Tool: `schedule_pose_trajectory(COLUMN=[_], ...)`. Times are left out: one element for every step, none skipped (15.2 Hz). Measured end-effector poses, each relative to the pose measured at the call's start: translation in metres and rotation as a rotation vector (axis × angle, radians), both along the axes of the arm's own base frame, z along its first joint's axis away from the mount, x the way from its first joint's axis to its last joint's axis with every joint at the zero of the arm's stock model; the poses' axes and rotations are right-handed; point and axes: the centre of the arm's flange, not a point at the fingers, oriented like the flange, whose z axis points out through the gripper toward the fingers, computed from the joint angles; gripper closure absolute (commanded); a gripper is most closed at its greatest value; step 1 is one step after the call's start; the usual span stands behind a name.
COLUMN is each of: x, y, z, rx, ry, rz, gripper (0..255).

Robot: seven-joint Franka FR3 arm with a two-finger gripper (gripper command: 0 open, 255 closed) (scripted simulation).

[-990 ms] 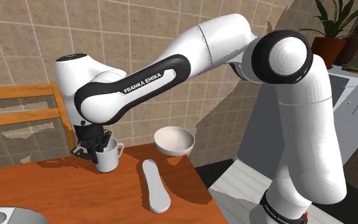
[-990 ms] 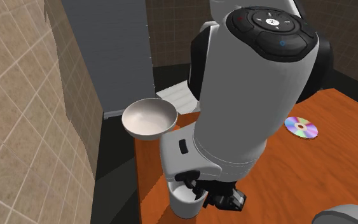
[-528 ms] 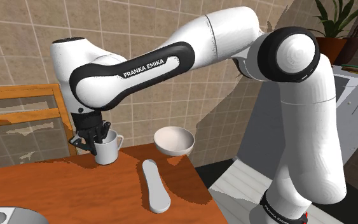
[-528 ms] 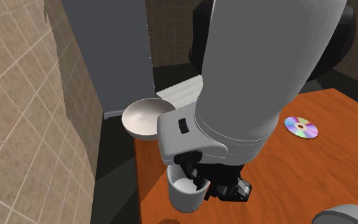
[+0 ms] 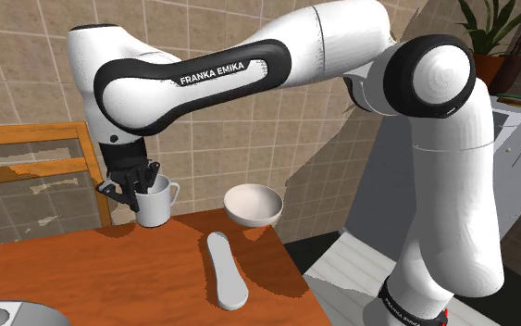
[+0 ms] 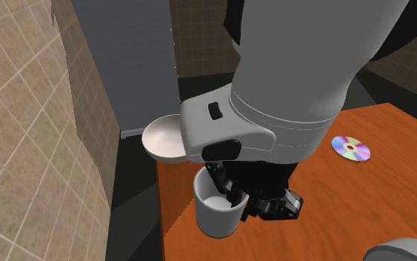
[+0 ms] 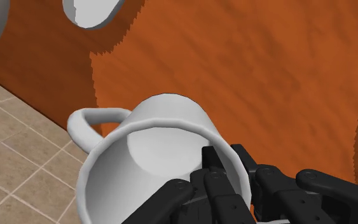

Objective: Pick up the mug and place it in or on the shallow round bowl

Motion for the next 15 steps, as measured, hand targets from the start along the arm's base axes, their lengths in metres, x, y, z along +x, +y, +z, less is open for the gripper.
schedule_pose_trajectory(x=[0.0, 0.0, 0.001, 0.001, 0.0, 0.0, 0.0, -0.002, -0.004, -0.006, -0.008, -0.012, -0.017, -0.022, -0.023], y=[0.0, 0.0, 0.002, 0.002, 0.002, 0.001, 0.001, -0.006, -0.015, -0.026, -0.037, -0.049, -0.061, -0.074, -0.089], z=[0.006, 0.01, 0.016, 0.02, 0.025, 0.031, 0.035, 0.037, 0.039, 0.041, 0.04, 0.038, 0.04, 0.042, 0.043], rx=[0.0, 0.0, 0.0, 0.0, 0.0, 0.0, 0.0, 0.0, 0.0, 0.0, 0.0, 0.0, -0.001, -0.001, 0.0], ry=[0.0, 0.0, 0.0, 0.0, 0.0, 0.0, 0.0, 0.0, 0.0, 0.0, 0.0, 0.0, 0.0, 0.0, -0.001], rz=[0.0, 0.0, 0.0, 0.0, 0.0, 0.0, 0.0, 0.0, 0.0, 0.0, 0.0, 0.0, 0.0, 0.0, -0.001], gripper=[255, 255, 255, 255, 255, 255, 255, 255, 255, 255, 255, 255, 255, 255, 255])
